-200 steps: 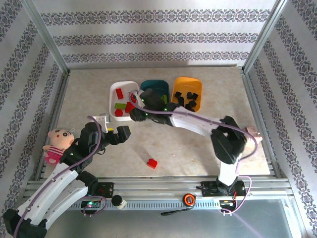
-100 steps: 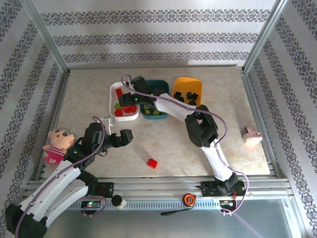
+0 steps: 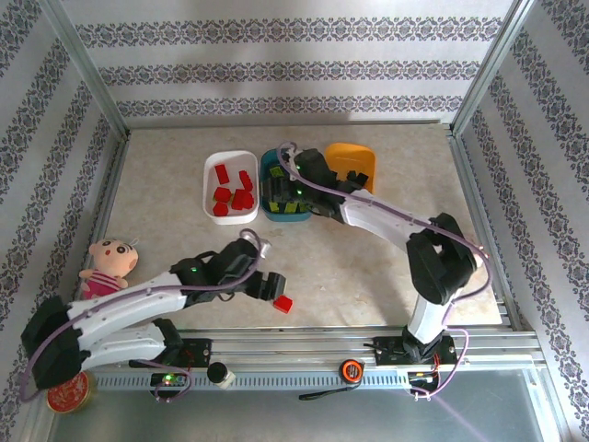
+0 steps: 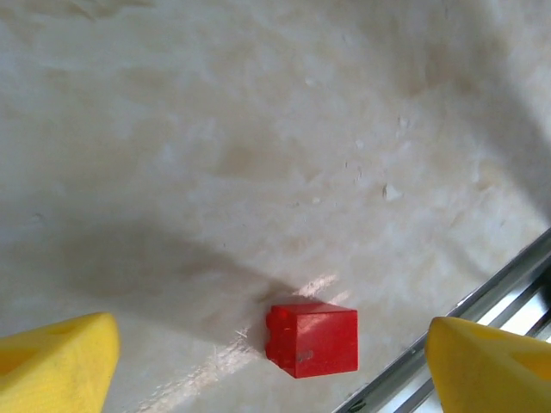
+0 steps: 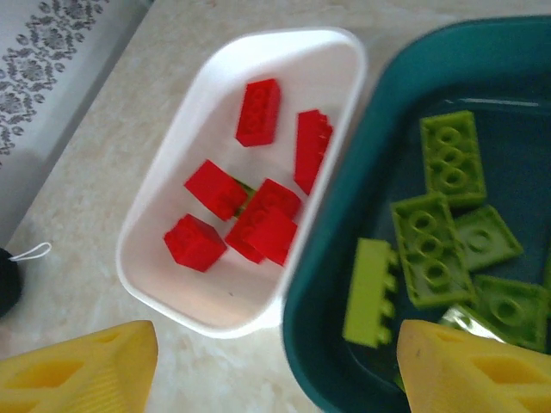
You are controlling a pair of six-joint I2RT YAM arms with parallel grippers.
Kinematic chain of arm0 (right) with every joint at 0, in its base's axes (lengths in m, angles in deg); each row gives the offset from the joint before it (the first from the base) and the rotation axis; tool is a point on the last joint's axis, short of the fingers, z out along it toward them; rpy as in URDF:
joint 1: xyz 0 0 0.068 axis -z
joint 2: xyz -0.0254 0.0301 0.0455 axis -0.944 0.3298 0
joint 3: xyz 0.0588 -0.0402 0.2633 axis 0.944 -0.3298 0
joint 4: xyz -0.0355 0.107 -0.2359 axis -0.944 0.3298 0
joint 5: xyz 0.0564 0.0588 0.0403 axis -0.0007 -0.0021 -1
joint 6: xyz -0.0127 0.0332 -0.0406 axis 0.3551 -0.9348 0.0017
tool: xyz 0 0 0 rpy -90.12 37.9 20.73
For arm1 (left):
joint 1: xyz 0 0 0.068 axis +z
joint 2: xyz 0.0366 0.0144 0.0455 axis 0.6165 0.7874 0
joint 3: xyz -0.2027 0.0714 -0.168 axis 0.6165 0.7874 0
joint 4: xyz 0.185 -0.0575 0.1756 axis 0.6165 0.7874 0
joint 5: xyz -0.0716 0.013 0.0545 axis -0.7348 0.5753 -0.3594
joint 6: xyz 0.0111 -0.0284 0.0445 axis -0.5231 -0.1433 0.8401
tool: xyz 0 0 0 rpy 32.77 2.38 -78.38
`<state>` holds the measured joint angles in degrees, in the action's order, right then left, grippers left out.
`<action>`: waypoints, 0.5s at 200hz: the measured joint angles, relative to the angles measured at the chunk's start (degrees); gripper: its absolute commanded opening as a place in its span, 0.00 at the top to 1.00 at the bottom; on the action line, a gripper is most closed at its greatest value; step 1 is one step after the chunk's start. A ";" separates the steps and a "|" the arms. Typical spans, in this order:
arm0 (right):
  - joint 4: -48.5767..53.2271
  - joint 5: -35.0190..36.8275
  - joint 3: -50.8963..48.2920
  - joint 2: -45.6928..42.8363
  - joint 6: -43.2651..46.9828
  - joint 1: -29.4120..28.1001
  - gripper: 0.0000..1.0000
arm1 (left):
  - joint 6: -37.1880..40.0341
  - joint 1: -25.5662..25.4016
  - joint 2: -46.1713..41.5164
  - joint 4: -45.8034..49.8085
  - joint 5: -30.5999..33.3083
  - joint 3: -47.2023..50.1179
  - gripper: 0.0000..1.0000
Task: Sort the legos into containers by color
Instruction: Pick up the lego from the middle-left of the table.
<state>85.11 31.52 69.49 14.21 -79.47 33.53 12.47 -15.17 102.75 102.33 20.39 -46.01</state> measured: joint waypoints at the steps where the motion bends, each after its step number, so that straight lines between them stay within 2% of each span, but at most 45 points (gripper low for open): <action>1: -0.09 0.07 -0.24 -0.17 0.02 0.00 0.26 | 0.02 -0.42 0.55 0.04 0.13 -0.09 0.12; 26: -1.20 0.70 -7.06 -4.57 -0.02 0.26 0.25 | 1.44 -6.99 9.38 1.31 3.34 -2.56 0.17; 46: -1.49 0.94 -10.88 -7.32 -0.02 0.61 0.25 | 2.62 -10.40 15.45 1.86 5.16 -5.25 0.23; 100: -2.12 1.29 -14.95 -12.90 -0.02 1.86 0.24 | 4.52 -11.98 24.15 1.92 6.54 -8.79 0.39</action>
<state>82.99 32.81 54.54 1.32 -79.49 35.39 16.99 -27.15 126.91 104.25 26.93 -54.80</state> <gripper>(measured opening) 0.756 0.630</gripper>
